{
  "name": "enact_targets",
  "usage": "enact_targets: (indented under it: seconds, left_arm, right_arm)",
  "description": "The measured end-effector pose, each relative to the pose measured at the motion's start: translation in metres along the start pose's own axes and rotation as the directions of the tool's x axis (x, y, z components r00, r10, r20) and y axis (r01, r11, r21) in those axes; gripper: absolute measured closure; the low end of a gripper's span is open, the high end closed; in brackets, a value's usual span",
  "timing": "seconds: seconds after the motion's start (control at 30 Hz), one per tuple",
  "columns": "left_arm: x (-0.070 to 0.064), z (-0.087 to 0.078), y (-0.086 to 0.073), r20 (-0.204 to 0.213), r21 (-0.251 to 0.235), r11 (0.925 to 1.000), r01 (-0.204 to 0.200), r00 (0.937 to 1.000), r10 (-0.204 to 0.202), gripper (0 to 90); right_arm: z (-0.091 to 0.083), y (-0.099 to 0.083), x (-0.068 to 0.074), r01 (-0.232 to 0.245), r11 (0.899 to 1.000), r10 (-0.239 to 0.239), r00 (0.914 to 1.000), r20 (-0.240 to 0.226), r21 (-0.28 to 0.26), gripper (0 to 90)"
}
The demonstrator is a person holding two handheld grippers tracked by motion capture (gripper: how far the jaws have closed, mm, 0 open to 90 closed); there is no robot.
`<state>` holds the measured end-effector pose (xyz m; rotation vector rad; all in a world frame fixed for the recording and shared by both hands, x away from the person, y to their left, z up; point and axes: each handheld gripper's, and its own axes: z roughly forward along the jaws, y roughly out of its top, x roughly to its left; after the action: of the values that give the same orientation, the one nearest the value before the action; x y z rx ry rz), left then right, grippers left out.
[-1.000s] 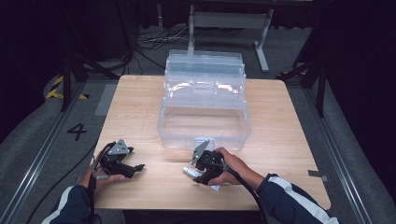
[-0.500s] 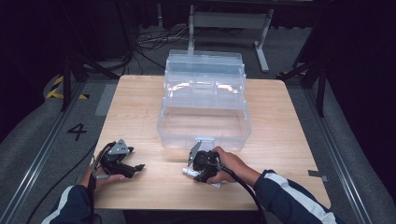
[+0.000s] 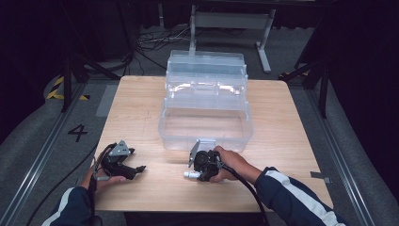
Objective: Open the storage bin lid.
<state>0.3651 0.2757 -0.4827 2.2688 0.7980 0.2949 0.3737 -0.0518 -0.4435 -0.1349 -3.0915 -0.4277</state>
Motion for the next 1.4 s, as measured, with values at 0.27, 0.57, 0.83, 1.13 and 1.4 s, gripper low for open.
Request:
enact_targets:
  seconds: [0.27,0.57,0.83,1.13,1.4]
  left_arm:
    - [0.0,0.0,0.0,0.0,0.0,1.0,-0.001,1.0,0.001,14.9]
    - [0.0,0.0,0.0,0.0,0.0,1.0,-0.001,1.0,0.001,14.9]
    - [0.0,0.0,0.0,0.004,0.0,1.0,0.0,1.0,0.0,14.9]
    - [0.0,0.0,0.0,0.003,0.001,1.0,0.0,1.0,0.0,14.9]
    - [0.0,0.0,0.0,0.004,0.0,1.0,0.0,1.0,0.0,14.9]
  right_arm:
    - [-0.002,-0.006,-0.002,0.009,1.0,-0.009,0.9998,-0.015,-0.006,72.1]
    - [-0.012,-0.017,-0.004,0.004,1.0,-0.004,1.0,0.001,-0.02,72.1]
    - [-0.029,-0.028,-0.006,-0.009,0.999,0.009,0.9998,0.015,-0.048,72.1]
    - [-0.046,-0.04,-0.012,-0.03,0.997,0.033,0.9989,0.035,-0.065,72.0]
    - [-0.052,-0.043,-0.01,-0.024,0.997,0.027,0.9987,0.043,-0.069,72.0]
